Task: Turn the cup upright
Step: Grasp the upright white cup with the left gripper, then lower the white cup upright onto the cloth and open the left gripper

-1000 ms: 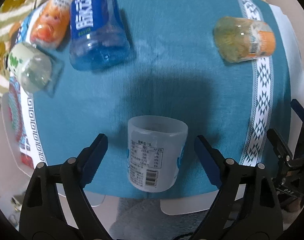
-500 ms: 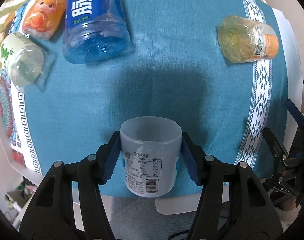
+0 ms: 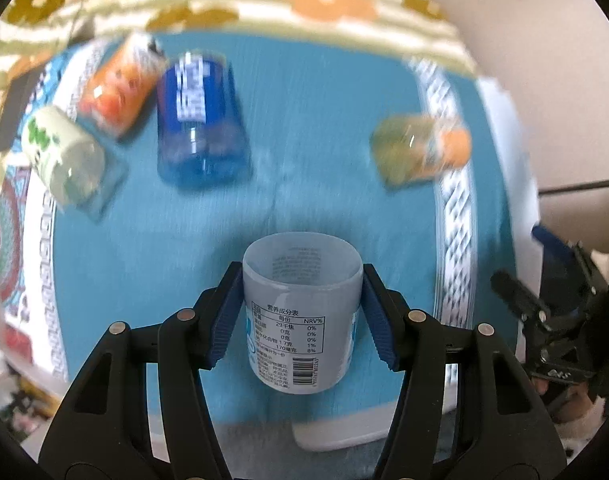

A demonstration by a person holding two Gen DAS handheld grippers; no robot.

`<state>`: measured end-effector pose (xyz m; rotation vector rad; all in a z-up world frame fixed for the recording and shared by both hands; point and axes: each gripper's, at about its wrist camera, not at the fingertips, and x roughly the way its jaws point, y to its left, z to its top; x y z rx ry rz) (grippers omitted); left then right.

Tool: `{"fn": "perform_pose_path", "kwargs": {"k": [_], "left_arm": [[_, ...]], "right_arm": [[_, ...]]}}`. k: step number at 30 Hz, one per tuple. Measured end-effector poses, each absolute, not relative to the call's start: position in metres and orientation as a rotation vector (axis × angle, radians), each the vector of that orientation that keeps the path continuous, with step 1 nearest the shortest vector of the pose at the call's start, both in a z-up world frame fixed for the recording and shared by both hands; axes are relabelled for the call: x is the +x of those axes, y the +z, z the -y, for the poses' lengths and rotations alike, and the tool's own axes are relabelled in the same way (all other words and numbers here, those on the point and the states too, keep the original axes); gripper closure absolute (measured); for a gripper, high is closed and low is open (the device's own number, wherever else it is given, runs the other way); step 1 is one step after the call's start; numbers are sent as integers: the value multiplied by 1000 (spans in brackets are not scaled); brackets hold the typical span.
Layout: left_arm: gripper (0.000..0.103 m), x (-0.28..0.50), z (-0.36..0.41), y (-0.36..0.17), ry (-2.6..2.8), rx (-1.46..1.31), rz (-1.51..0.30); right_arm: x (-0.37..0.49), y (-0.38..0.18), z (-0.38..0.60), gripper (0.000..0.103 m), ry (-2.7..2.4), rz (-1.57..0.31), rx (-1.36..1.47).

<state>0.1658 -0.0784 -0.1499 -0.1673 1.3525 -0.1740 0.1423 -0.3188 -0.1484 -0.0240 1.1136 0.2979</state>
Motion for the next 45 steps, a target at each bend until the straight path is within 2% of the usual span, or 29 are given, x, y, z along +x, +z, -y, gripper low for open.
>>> {"fn": "perform_pose_path", "kwargs": {"k": [7, 13, 21, 38, 43, 45], "left_arm": [[41, 149, 85, -143, -192, -42, -945], [41, 139, 92, -153, -206, 63, -742], [41, 130, 91, -177, -206, 51, -720], [40, 88, 80, -186, -183, 60, -729], [33, 90, 81, -185, -163, 65, -786], [7, 91, 82, -185, -160, 63, -809]], "right_arm": [[133, -143, 322, 0, 242, -1121, 49], [122, -150, 313, 0, 195, -1133, -21], [112, -162, 300, 0, 183, -1143, -52], [91, -163, 289, 0, 200, -1124, -59], [88, -162, 288, 0, 216, -1120, -37], [87, -160, 286, 0, 214, -1109, -41]]}}
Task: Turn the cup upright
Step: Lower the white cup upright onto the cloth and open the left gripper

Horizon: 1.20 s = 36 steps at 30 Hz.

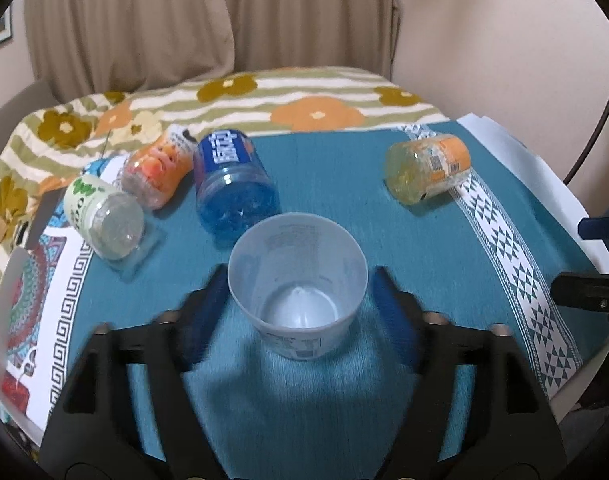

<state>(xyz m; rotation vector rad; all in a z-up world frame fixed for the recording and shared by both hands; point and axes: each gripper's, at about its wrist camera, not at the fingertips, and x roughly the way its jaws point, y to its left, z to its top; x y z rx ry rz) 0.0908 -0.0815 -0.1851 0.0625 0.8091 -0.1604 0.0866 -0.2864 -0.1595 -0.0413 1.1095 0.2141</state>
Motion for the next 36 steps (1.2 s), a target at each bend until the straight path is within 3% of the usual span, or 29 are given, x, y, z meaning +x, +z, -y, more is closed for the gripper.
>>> {"fn": "perform_pose_path", "kwargs": {"k": [2, 22, 36], "left_arm": [[2, 89, 80, -181, -159, 53, -800], [0, 41, 13, -34, -125, -72, -869], [0, 8, -23, -29, -100, -48, -905]], "right_arm": [[85, -156, 286, 0, 209, -1097, -40], [56, -59, 246, 0, 165, -959, 36], [21, -39, 221, 0, 30, -914, 44]]}}
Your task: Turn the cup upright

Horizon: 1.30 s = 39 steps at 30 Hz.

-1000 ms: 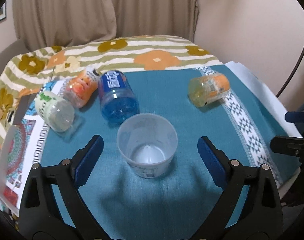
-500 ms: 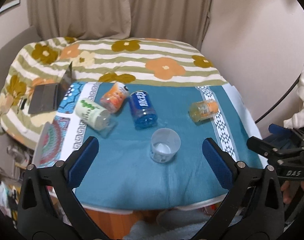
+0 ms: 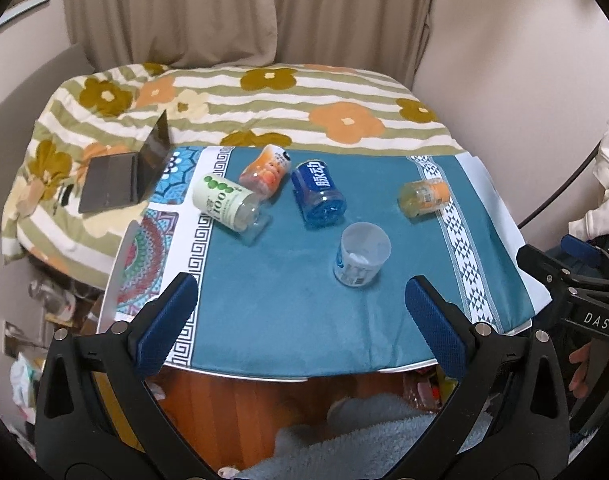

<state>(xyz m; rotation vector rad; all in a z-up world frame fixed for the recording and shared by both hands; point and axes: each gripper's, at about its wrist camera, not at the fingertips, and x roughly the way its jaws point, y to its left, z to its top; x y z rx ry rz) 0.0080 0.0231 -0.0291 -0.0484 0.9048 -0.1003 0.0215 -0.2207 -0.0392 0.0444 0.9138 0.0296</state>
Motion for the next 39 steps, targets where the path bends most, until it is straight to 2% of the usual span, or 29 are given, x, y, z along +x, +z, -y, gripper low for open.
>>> {"fn": "perform_pose_path", "kwargs": {"k": [39], "left_arm": [[0, 18, -29, -18, -118, -24, -847]], "right_arm": [[26, -31, 214, 0, -34, -885, 26]]}}
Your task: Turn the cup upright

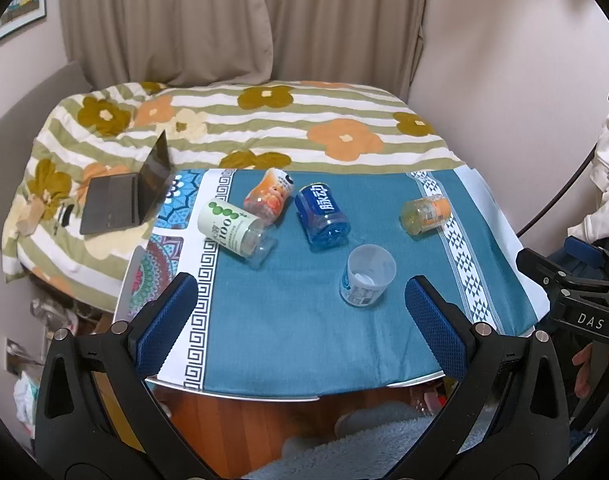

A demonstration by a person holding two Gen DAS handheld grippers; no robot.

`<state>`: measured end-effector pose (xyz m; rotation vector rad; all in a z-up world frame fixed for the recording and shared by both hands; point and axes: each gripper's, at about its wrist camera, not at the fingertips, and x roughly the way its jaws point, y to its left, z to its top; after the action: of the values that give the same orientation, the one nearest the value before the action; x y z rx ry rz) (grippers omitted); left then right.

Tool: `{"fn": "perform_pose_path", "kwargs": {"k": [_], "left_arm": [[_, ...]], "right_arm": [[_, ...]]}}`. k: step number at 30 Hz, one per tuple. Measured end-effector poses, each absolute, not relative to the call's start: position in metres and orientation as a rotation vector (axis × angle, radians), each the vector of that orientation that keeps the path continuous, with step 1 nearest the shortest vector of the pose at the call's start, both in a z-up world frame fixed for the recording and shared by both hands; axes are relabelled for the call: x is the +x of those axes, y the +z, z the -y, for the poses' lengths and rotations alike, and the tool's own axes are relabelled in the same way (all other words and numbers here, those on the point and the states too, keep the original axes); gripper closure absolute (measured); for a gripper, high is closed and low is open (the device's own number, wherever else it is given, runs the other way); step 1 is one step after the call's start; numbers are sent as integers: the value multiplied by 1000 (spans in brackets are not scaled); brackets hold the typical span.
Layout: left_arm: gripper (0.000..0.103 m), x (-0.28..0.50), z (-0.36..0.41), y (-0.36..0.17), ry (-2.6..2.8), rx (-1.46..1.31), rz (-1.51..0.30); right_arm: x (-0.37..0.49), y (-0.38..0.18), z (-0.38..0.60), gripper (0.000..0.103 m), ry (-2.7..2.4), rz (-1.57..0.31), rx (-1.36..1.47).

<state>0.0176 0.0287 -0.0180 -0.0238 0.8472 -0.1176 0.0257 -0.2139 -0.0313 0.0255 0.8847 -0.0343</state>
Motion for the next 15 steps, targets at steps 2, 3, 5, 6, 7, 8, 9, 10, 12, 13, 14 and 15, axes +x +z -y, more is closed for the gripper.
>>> {"fn": "perform_pose_path", "kwargs": {"k": [2, 3, 5, 6, 7, 8, 9, 10, 12, 13, 14, 15], "left_arm": [[0, 18, -29, -18, -118, -23, -848], [0, 17, -29, -18, -118, -23, -847], [0, 18, -28, -18, -117, -20, -847], [0, 19, -28, -18, -117, -18, -847], [0, 19, -28, -18, -117, -16, -847], [0, 19, -27, -18, -117, -14, -846], [0, 19, -27, -18, -116, -11, -845], [0, 19, -26, -18, -116, -9, -844], [0, 19, -25, -18, -117, -8, -843], [0, 18, -25, -18, -118, -8, -839], [0, 18, -25, -18, -117, -7, -835], [0, 18, -25, -17, -114, -4, -831]], "right_arm": [[26, -31, 215, 0, -35, -886, 26], [26, -31, 214, 0, -35, -886, 26], [27, -31, 215, 0, -36, -887, 27], [27, -31, 215, 0, -36, -887, 27], [27, -31, 215, 0, -36, -887, 27], [27, -31, 215, 0, -36, -887, 27], [27, -31, 215, 0, -37, -886, 28], [27, -31, 216, 0, -39, -885, 29], [27, -32, 216, 0, -40, -886, 30], [27, -32, 217, 0, -41, -886, 31], [27, -31, 217, 0, -41, -885, 32], [27, -31, 216, 0, -39, -885, 29]]}}
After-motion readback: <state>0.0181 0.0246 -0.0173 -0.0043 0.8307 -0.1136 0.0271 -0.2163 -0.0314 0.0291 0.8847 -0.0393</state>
